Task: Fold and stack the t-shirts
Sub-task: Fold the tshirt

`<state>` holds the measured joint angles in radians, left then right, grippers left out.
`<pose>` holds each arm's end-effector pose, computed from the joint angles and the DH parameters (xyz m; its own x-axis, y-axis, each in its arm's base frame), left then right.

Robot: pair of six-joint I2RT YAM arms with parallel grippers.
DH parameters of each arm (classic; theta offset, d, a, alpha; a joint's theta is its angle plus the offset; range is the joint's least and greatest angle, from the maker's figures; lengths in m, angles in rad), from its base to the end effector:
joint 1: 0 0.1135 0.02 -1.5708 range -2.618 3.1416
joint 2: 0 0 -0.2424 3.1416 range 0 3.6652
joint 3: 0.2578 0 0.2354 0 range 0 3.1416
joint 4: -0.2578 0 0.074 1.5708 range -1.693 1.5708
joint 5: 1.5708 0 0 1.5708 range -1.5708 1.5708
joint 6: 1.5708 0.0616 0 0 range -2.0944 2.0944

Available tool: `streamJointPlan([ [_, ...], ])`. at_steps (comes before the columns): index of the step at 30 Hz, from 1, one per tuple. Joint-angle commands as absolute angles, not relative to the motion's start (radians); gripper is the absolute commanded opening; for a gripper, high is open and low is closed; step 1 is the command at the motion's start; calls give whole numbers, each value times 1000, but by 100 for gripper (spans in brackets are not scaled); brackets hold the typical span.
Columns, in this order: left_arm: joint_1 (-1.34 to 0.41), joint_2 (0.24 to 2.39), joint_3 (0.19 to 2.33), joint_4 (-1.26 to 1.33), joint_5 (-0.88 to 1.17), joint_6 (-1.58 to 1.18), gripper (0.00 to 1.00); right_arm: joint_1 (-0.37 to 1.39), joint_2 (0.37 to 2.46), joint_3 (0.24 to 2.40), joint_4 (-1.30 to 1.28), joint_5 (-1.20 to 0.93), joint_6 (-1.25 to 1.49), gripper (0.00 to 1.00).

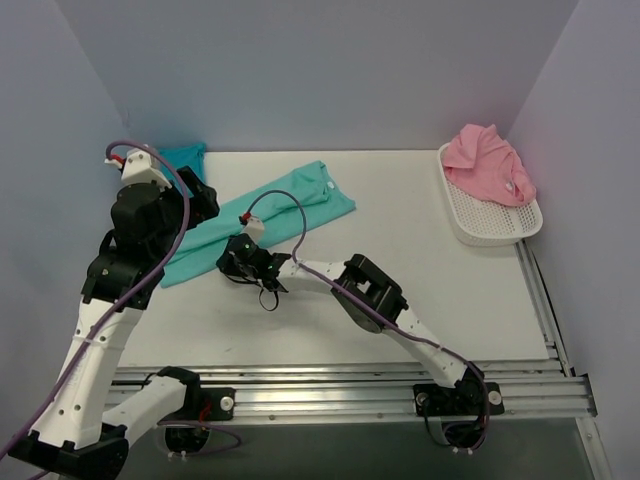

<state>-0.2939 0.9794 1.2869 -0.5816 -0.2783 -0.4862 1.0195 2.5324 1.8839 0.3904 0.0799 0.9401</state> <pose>0.2077 -0.0452 0.4048 -0.2409 -0.3965 -0.8859 -0.0986 0.9180 -0.3841 0.3014 0.4807 0.1280 -0.7320 0.3466 -0.5866 -0.3689 0.5223 0.7689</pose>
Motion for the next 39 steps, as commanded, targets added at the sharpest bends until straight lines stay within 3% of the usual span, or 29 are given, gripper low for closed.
streamJointPlan([
  [1,-301,937,1304,-574,-296,-482,94,1014,2552,1861,373,80,940,3],
  [2,-299,933,1302,-572,-298,-482,94,1014,2557,1861,373,78,945,0],
  [15,-301,933,1289,-568,-301,-479,94,1014,2542,1812,390,103,945,0],
  [33,-314,957,1275,-549,-288,-488,94,959,2122,1139,558,221,976,0],
  [39,-333,999,1243,-519,-276,-500,94,868,1939,854,638,207,1023,0],
])
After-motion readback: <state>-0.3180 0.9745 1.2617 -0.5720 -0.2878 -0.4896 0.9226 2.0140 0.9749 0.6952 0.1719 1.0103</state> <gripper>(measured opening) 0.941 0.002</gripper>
